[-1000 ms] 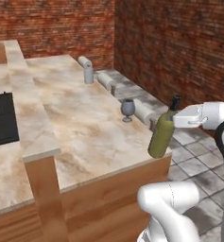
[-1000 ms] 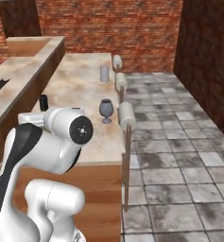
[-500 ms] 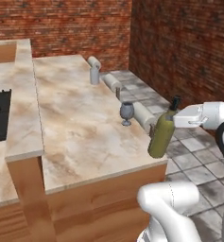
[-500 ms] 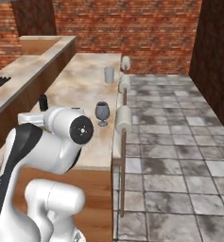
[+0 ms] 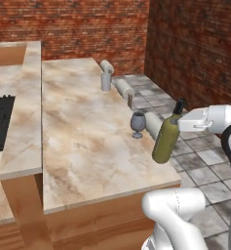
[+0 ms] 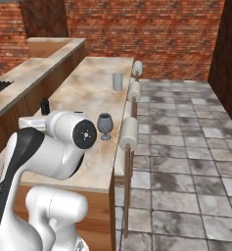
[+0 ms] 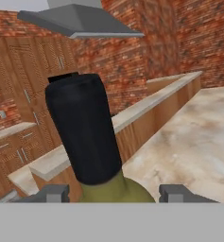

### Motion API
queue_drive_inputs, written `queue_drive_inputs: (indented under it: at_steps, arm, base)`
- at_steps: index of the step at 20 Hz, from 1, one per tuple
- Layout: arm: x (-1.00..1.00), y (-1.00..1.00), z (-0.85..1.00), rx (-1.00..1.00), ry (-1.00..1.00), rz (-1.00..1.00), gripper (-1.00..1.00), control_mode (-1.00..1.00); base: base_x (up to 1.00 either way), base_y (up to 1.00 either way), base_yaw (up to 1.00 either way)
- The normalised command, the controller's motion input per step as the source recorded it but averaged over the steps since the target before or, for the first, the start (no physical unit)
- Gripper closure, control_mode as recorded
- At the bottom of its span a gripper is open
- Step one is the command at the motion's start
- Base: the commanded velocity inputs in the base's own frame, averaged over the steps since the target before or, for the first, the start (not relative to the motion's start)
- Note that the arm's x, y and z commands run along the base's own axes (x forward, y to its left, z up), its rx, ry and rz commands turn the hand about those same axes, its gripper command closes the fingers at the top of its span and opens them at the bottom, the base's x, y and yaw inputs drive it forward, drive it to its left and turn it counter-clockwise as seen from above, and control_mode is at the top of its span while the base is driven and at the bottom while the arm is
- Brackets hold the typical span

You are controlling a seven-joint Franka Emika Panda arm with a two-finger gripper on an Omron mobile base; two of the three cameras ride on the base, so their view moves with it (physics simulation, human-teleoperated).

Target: There is a wine glass and glass cup on the dining counter. Place the wine bottle next to the wine glass and the juice bottle next to the glass cup.

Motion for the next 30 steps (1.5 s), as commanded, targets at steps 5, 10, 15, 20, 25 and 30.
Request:
queue_drive_inputs:
  at_steps: [5, 10, 15, 20, 25, 30]
  arm:
    - [0.00, 0.00, 0.00, 0.00, 0.00, 0.00, 1.00, 1.00]
    - [0.00, 0.00, 0.00, 0.00, 0.00, 0.00, 1.00, 1.00]
    - [0.00, 0.00, 0.00, 0.00, 0.00, 0.00, 1.00, 1.00]
    - [0.00, 0.00, 0.00, 0.00, 0.00, 0.00, 1.00, 1.00]
    - [0.02, -0.01, 0.00, 0.00, 0.00, 0.01, 1.00, -1.00]
    - [0.17, -0.17, 0.00, 0.01, 0.00, 0.09, 1.00, -1.00]
  base:
    - [0.04, -0.06, 0.01]
    - [0.00, 0.00, 0.00]
    - [0.00, 0.00, 0.00]
    - [0.00, 0.00, 0.00]
    - [0.01, 0.00, 0.02]
    - [0.00, 0.00, 0.00]
